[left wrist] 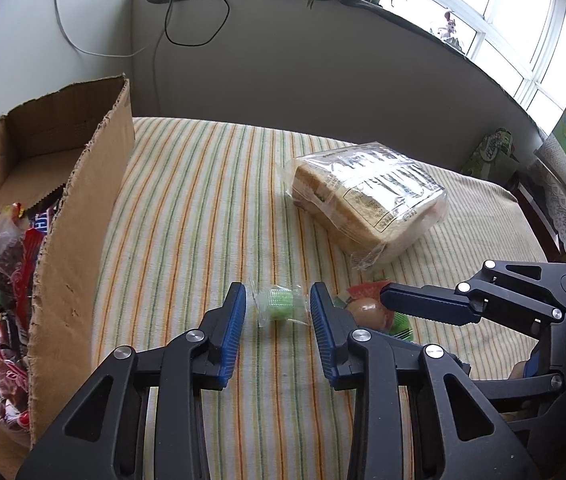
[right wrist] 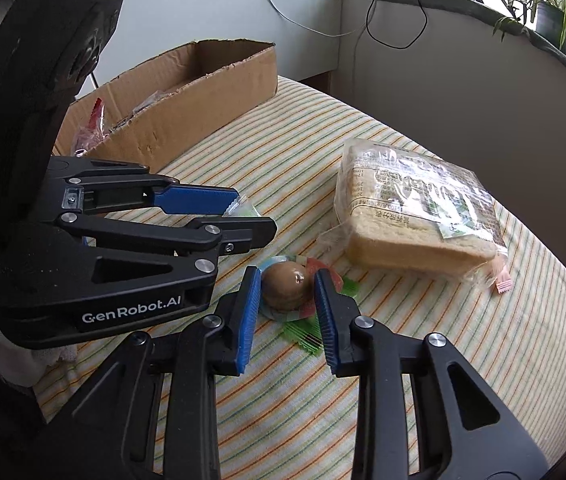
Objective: Organize snacks
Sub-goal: 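Grasp the small green jelly cup with the left tool while the right tool grasps the round jelly cup, then carry both jelly cups into the box and open both tools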
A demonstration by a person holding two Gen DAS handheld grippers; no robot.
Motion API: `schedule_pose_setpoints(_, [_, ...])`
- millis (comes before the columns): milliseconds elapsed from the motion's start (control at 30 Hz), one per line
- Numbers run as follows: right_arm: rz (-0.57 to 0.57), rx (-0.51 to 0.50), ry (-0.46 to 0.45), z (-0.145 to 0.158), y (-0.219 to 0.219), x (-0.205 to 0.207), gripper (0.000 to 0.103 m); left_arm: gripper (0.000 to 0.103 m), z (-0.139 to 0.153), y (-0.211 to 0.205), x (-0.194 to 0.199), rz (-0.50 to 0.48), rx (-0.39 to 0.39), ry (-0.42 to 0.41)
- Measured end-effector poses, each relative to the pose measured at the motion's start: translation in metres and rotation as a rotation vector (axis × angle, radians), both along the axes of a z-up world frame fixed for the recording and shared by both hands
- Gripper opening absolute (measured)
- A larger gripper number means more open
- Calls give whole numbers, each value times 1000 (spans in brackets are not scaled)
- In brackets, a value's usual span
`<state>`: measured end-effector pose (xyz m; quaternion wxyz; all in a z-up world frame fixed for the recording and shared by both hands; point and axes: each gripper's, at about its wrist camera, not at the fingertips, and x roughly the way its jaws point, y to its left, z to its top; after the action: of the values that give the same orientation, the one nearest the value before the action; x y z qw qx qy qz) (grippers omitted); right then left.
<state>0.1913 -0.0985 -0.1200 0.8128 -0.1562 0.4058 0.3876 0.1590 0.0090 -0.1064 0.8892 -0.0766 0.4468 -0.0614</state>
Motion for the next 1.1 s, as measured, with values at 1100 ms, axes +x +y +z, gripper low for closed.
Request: schedule_pose_setpoints(1100, [-84, 51, -81, 51, -36, -31, 27, 21, 50, -1, -38, -37, -22, -121])
